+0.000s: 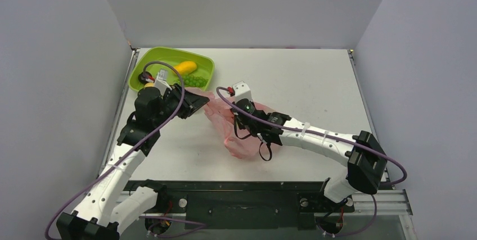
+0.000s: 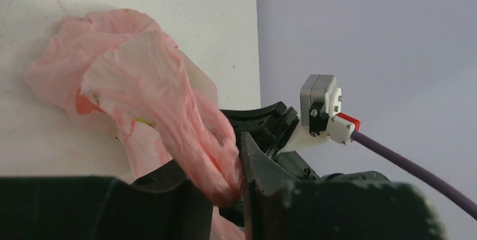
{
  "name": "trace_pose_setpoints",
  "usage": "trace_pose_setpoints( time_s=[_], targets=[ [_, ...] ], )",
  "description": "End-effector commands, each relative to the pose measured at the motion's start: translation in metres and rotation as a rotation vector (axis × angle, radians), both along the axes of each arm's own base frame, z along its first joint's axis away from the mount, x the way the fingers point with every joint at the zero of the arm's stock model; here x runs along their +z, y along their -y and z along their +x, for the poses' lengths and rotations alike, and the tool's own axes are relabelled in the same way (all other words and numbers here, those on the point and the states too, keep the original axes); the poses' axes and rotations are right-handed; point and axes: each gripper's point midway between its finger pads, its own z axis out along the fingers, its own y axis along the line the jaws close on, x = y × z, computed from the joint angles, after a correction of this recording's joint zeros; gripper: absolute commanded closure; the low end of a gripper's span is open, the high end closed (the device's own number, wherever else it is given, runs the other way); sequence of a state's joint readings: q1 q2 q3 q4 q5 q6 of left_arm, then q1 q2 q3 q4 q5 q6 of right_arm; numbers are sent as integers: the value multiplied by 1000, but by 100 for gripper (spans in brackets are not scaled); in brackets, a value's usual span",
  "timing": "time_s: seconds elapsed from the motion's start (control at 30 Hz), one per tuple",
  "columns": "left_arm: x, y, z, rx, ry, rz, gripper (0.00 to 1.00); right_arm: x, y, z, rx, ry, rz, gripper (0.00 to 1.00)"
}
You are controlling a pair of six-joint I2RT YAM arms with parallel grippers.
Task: Take the fake fruits out of the plastic bag
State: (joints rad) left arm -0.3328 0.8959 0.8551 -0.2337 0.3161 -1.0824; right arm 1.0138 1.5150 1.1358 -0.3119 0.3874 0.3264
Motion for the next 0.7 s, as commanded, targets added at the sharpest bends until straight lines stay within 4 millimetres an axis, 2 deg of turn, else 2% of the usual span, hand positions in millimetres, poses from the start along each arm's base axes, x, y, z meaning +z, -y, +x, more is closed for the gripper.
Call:
trace_pose_setpoints(
  time_s=[0.0, 0.07, 0.13, 0.3, 0.47, 0.6, 0.63, 0.67],
  targets=[
    [10, -5, -9, -40, 31, 4, 72, 24, 4, 18, -68, 19, 137, 100],
    [10, -6, -19, -81, 32, -18, 65, 27, 8, 24, -83, 3, 172, 100],
    [7, -10, -21, -83, 25, -27, 61, 29, 11, 29, -95, -11, 207, 100],
    [10, -19, -36, -121, 51, -17, 59, 34, 16, 36, -105, -32, 256, 100],
    [-3, -42, -42, -41, 54, 113, 59, 45, 19, 36, -105, -7, 282, 100],
    [-19, -40, -38, -27, 4, 73, 59, 51, 16, 34, -86, -3, 309, 100],
    [-34, -37, -38, -29, -33, 52, 59, 53, 15, 34, -80, -4, 315, 100],
    [-29, -29, -36, -38, -22, -4, 59, 54, 14, 33, -79, -5, 321, 100]
  ],
)
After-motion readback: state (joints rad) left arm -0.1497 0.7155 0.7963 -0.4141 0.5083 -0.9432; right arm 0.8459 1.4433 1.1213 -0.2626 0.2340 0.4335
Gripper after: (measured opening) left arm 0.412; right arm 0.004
